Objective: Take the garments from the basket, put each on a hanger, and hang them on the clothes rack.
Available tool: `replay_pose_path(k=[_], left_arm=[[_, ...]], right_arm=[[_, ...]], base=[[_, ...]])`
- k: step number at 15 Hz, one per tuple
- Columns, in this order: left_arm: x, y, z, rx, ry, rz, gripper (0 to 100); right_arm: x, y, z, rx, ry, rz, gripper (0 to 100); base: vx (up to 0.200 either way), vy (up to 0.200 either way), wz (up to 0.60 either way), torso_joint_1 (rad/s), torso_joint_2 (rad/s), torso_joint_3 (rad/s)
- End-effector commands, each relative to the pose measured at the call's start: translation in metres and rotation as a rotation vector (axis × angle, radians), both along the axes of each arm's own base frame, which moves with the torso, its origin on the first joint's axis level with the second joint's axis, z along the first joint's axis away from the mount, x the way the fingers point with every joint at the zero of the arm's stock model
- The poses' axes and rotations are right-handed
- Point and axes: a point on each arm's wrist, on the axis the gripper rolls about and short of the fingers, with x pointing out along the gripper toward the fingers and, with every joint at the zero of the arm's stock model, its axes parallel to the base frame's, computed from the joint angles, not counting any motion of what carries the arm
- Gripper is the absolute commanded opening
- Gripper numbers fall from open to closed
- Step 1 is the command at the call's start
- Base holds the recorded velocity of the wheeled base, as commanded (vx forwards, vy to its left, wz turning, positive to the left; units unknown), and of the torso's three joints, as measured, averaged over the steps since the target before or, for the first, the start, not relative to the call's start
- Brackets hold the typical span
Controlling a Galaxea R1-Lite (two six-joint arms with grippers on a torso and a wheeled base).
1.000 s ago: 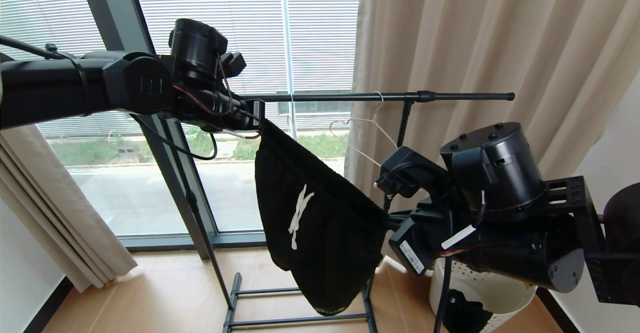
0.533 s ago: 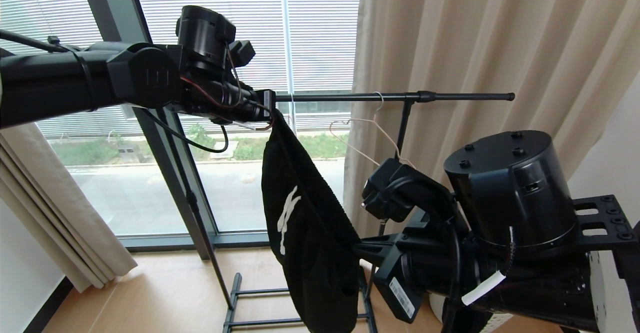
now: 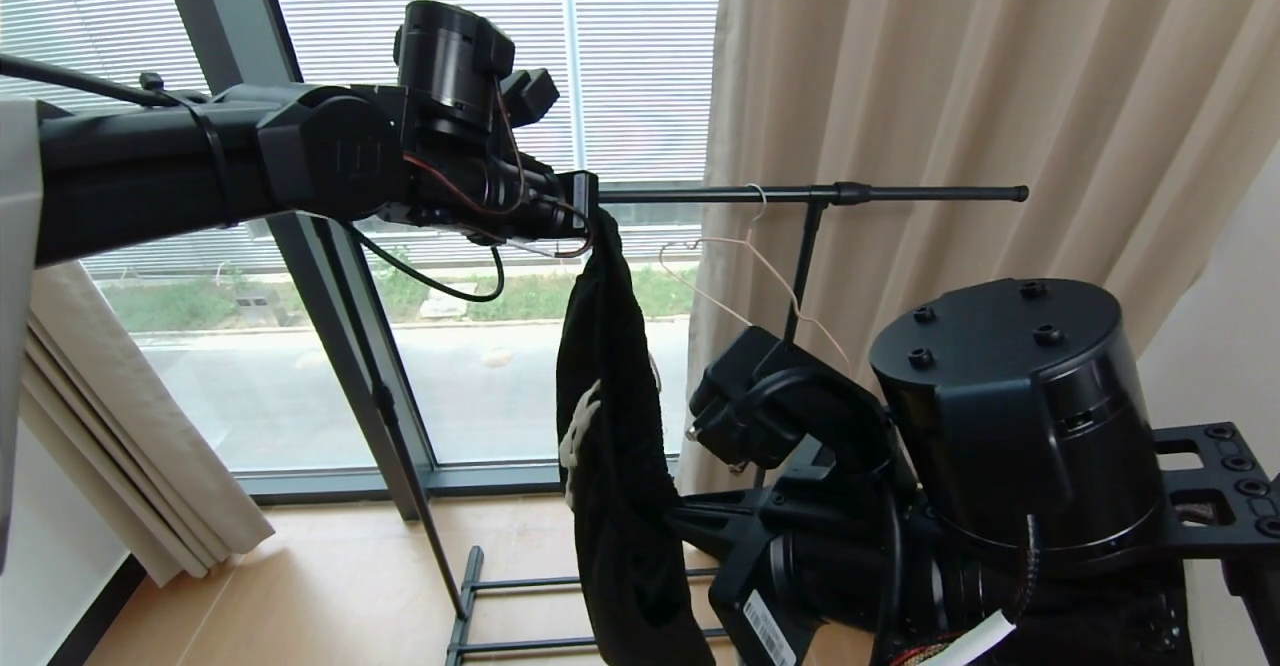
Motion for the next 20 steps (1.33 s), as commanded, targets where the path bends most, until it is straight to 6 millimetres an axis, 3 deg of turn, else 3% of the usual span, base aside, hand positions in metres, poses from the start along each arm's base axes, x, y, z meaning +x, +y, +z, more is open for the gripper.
replay_pose_path(k=[1, 5, 10, 15, 17, 20], left_arm=[[0.003, -0.007, -0.007, 0.000, 0.007, -0.017, 0], [0.001, -0.021, -0.011, -0.022, 0.017, -0.046, 0], [-0.001, -0.015, -0.008, -0.015, 0.023, -0.035, 0], [-0.029, 0.029, 0.018, 0.043, 0.117, 0.028, 0], [-0.047, 0.043, 0.018, 0.101, 0.220, 0.036, 0], [-0.074, 0.052, 0.012, 0.174, 0.356, 0.025, 0]], right_arm=[[0.000, 0.007, -0.004, 0.018, 0.013, -0.002, 0], [-0.004, 0.013, -0.003, 0.052, 0.023, 0.007, 0], [0.001, 0.008, -0.007, 0.006, 0.008, -0.014, 0], [0.055, -0.031, -0.018, -0.183, -0.103, -0.198, 0], [0.088, -0.043, -0.029, -0.223, -0.096, -0.285, 0], [0.123, -0.045, -0.035, -0.198, -0.120, -0.372, 0]], base=[[0.000, 0.000, 0.00, 0.000, 0.00, 0.000], [0.000, 0.000, 0.00, 0.000, 0.00, 0.000], [0.000, 0.000, 0.00, 0.000, 0.00, 0.000], [0.000, 0.000, 0.00, 0.000, 0.00, 0.000], [0.000, 0.000, 0.00, 0.000, 0.00, 0.000], [0.000, 0.000, 0.00, 0.000, 0.00, 0.000]])
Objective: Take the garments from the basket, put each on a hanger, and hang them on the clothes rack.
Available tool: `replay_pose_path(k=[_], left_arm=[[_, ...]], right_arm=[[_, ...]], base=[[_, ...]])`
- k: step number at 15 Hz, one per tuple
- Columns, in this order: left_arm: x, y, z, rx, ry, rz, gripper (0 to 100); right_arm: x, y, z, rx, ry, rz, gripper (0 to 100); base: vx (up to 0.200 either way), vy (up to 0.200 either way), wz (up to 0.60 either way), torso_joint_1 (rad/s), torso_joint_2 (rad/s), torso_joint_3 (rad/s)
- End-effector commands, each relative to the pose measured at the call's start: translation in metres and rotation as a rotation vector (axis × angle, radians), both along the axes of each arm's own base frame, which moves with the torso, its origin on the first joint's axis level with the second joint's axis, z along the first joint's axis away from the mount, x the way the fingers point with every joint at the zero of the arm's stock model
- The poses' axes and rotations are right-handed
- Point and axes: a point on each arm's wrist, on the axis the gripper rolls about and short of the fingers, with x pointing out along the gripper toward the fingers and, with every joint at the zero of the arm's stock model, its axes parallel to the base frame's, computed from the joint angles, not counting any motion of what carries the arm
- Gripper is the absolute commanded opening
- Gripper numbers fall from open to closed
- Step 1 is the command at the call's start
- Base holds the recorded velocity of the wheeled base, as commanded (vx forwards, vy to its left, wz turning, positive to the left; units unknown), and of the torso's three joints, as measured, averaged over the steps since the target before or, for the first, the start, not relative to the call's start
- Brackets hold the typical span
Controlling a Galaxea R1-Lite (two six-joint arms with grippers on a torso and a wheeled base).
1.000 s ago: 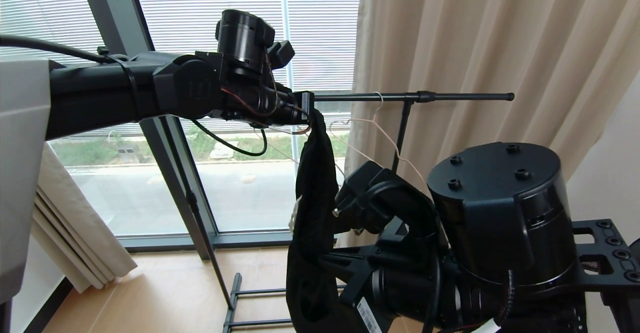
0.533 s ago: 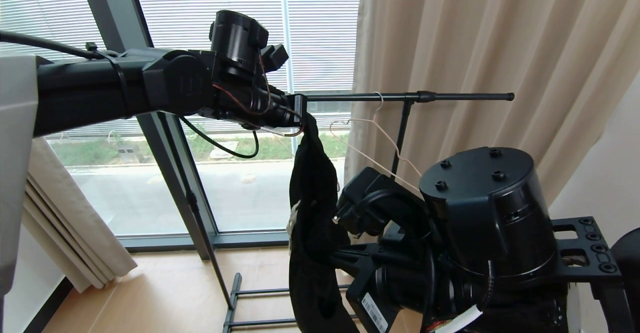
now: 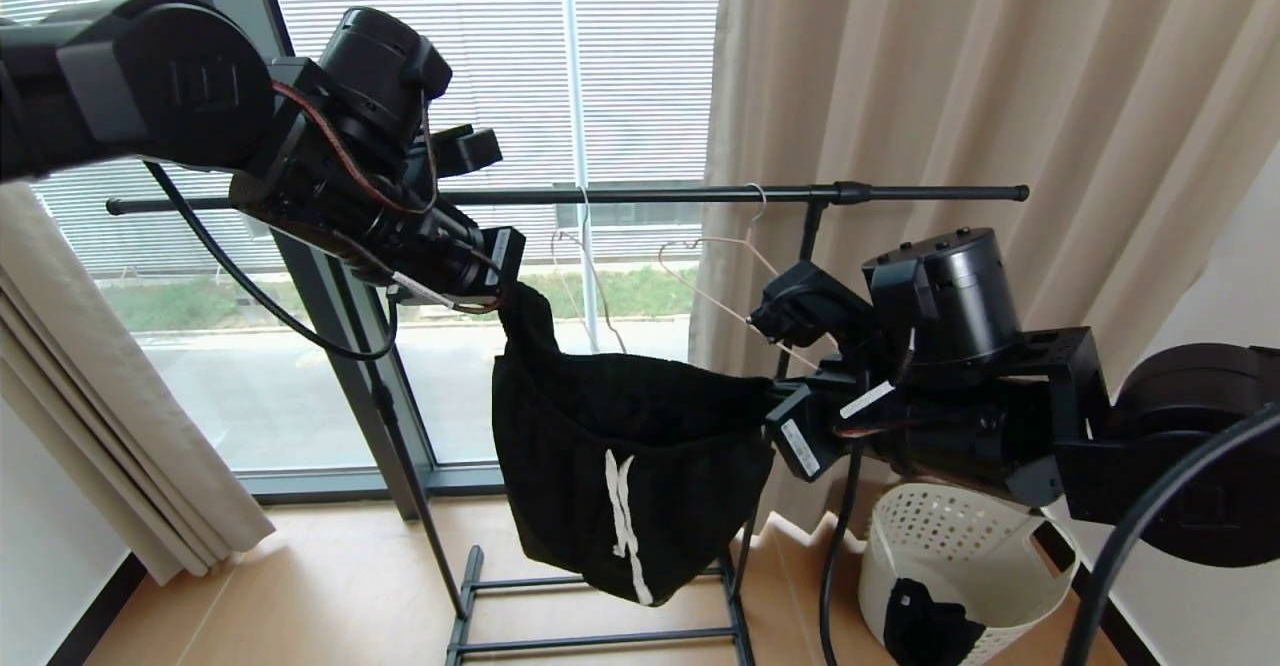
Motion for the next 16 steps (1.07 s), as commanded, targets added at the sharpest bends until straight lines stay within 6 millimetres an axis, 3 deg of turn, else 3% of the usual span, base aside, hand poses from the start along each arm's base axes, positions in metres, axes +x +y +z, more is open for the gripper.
replay_pose_path(k=[1, 4, 7, 12, 16], left_arm=[[-0.025, 0.006, 0.003, 0.021, 0.047, -0.009, 0], [-0.049, -0.006, -0.021, 0.071, 0.153, -0.069, 0], [-0.077, -0.030, -0.049, 0.111, 0.280, -0.140, 0], [-0.111, -0.077, -0.053, 0.089, 0.320, -0.237, 0], [-0.115, -0.111, -0.066, -0.015, 0.360, -0.256, 0]], right_arm=[[0.029, 0.001, -0.015, -0.006, 0.011, -0.053, 0], [0.048, 0.012, -0.017, 0.077, 0.012, -0.105, 0], [0.073, 0.029, -0.011, 0.230, -0.013, -0.234, 0], [0.090, 0.048, -0.007, 0.381, -0.010, -0.292, 0], [0.085, 0.057, -0.006, 0.407, 0.002, -0.282, 0]], base=[[0.000, 0.000, 0.00, 0.000, 0.00, 0.000], [0.000, 0.000, 0.00, 0.000, 0.00, 0.000], [0.000, 0.000, 0.00, 0.000, 0.00, 0.000], [0.000, 0.000, 0.00, 0.000, 0.00, 0.000], [0.000, 0.000, 0.00, 0.000, 0.00, 0.000]])
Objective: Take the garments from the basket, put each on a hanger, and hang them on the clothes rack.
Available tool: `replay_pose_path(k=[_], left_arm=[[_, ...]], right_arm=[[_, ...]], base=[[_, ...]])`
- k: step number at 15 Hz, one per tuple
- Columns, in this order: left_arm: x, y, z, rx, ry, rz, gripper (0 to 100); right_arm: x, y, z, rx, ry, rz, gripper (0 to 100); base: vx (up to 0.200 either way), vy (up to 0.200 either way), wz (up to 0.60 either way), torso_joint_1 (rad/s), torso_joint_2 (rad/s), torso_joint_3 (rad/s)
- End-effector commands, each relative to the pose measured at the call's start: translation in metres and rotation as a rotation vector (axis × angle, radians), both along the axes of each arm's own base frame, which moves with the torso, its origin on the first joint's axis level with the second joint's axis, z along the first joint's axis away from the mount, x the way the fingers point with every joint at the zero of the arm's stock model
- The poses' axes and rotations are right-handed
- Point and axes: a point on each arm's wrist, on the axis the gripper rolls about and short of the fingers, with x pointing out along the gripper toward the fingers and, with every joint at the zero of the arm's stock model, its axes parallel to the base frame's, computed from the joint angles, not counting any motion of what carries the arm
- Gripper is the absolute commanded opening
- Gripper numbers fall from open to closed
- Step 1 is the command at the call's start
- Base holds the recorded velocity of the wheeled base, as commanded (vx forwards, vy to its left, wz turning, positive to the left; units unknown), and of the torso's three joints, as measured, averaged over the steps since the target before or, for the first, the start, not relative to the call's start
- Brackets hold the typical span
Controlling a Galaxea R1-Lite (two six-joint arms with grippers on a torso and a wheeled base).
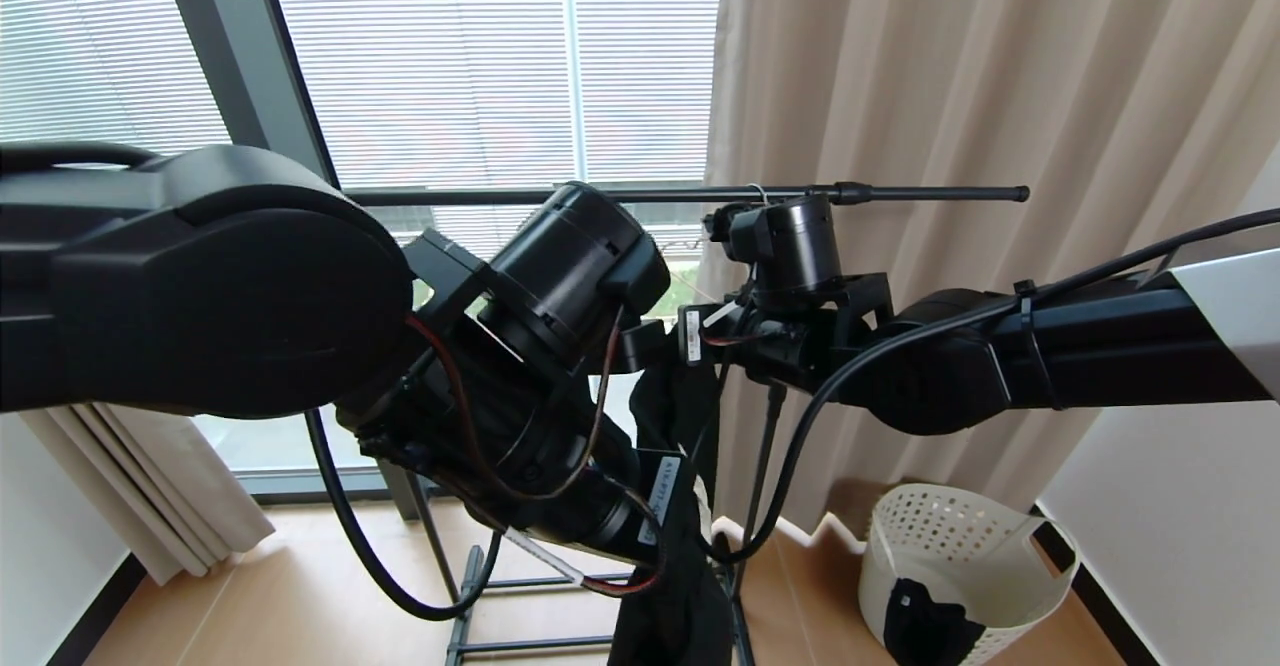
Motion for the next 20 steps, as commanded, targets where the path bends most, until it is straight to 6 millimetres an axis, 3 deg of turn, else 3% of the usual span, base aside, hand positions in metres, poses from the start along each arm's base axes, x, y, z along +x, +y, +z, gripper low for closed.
replay_pose_path(k=[1, 7, 9, 13, 20], left_arm=[[0.000, -0.013, -0.011, 0.016, 0.018, -0.025, 0], [0.025, 0.012, -0.011, 0.067, -0.039, 0.111, 0], [0.054, 0.042, -0.009, 0.088, -0.088, 0.218, 0], [0.090, 0.066, -0.017, 0.123, -0.208, 0.283, 0], [0.117, 0.070, -0.025, 0.109, -0.310, 0.300, 0]], right_arm=[[0.000, 0.001, -0.001, -0.001, 0.002, 0.002, 0], [0.009, -0.021, 0.009, -0.015, -0.005, -0.061, 0], [0.014, -0.036, 0.017, -0.049, -0.040, -0.125, 0], [0.000, -0.050, 0.032, -0.106, -0.073, -0.146, 0], [-0.008, -0.054, 0.042, -0.093, -0.093, -0.145, 0]], base=[[0.000, 0.000, 0.00, 0.000, 0.00, 0.000], [0.000, 0.000, 0.00, 0.000, 0.00, 0.000], [0.000, 0.000, 0.00, 0.000, 0.00, 0.000], [0.000, 0.000, 0.00, 0.000, 0.00, 0.000], [0.000, 0.000, 0.00, 0.000, 0.00, 0.000]])
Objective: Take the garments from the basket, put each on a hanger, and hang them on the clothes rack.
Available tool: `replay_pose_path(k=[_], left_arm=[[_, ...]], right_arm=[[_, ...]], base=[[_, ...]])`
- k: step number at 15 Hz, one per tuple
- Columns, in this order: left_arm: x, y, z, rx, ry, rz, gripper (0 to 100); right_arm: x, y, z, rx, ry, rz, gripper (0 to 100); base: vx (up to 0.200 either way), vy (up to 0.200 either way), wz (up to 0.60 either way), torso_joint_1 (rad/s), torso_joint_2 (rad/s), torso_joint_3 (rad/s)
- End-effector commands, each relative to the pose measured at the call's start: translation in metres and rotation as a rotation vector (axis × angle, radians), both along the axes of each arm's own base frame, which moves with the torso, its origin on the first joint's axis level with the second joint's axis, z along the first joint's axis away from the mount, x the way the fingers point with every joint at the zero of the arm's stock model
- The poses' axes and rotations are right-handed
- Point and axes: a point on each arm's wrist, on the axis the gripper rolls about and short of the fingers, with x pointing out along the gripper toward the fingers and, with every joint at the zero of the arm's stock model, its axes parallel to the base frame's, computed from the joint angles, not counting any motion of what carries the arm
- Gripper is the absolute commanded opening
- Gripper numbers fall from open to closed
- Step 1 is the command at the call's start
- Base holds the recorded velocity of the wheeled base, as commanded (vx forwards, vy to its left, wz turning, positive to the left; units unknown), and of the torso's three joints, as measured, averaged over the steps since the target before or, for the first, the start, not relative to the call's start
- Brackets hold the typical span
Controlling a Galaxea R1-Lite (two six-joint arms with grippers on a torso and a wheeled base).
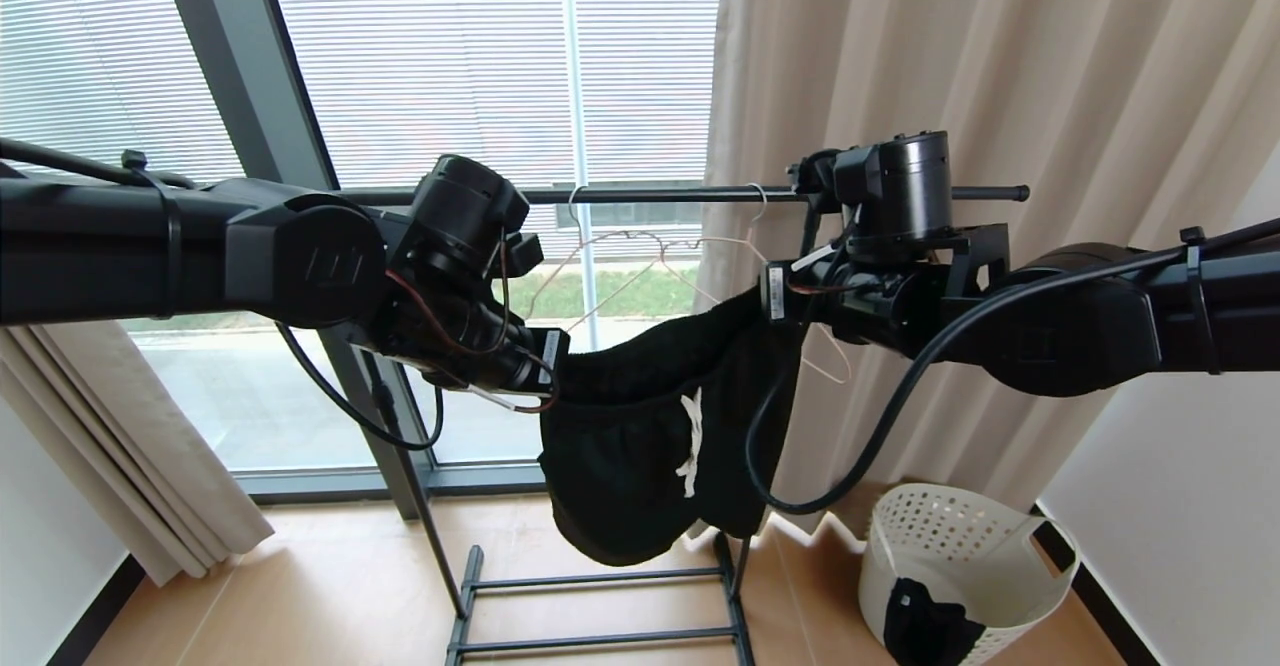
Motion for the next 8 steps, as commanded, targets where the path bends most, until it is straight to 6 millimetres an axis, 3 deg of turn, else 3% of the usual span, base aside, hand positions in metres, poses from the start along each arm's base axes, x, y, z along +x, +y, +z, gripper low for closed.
replay_pose_path(k=[1, 2, 3, 5, 8], left_arm=[[0.005, 0.000, -0.006, 0.010, 0.006, 0.002, 0], [0.005, 0.001, -0.006, 0.016, 0.002, -0.005, 0], [0.005, 0.001, -0.006, 0.020, 0.002, -0.007, 100], [0.005, 0.003, -0.005, 0.026, -0.004, 0.004, 100], [0.019, 0.021, 0.003, 0.030, -0.069, 0.032, 100]], right_arm=[[-0.002, -0.001, 0.005, 0.007, -0.011, 0.000, 0], [-0.003, -0.002, 0.006, 0.009, -0.014, 0.000, 0], [-0.003, -0.002, 0.006, 0.010, -0.014, 0.000, 0], [-0.002, -0.001, 0.004, 0.006, -0.010, 0.000, 0], [-0.002, -0.002, 0.004, 0.008, -0.010, -0.002, 0]], base=[[0.000, 0.000, 0.00, 0.000, 0.00, 0.000], [0.000, 0.000, 0.00, 0.000, 0.00, 0.000], [0.000, 0.000, 0.00, 0.000, 0.00, 0.000], [0.000, 0.000, 0.00, 0.000, 0.00, 0.000], [0.000, 0.000, 0.00, 0.000, 0.00, 0.000]])
